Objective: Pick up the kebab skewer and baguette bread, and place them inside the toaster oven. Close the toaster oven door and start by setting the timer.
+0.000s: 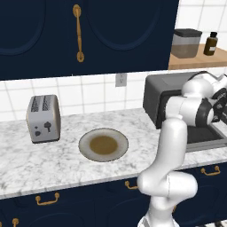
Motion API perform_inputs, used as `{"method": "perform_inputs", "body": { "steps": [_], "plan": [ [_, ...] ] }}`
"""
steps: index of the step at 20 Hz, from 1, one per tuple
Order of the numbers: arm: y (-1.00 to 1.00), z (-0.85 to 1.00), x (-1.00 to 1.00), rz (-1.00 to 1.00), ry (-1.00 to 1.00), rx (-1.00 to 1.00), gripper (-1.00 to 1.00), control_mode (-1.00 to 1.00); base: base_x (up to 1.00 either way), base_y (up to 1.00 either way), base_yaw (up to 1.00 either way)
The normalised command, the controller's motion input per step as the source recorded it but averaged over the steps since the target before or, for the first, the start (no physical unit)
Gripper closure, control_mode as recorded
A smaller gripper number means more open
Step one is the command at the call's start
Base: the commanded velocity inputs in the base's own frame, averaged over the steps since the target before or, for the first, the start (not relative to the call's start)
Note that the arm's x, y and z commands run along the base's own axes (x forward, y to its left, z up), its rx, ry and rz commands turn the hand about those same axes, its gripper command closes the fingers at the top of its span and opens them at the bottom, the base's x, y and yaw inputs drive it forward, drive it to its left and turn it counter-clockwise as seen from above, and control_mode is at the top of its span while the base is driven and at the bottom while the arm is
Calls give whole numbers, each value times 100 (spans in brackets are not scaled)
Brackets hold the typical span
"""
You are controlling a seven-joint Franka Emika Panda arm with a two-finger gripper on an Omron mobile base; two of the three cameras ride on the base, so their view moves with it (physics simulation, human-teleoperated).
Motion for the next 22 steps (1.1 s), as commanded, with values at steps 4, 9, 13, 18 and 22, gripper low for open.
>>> {"method": "perform_inputs", "body": {
  "steps": [4,9,13,18,22],
  "plan": [
    [0,-22,11,-2,0,0,100,-100,0,0,0],
    [0,-22,7,-3,0,0,100,-100,0,0,0],
    [0,-12,3,-2,0,0,100,-100,0,0,0],
    [0,-4,-3,-2,-1,0,-100,-100,0,0,0],
    [0,0,0,-2,-4,0,-100,-100,0,0,0]
  ]
}}
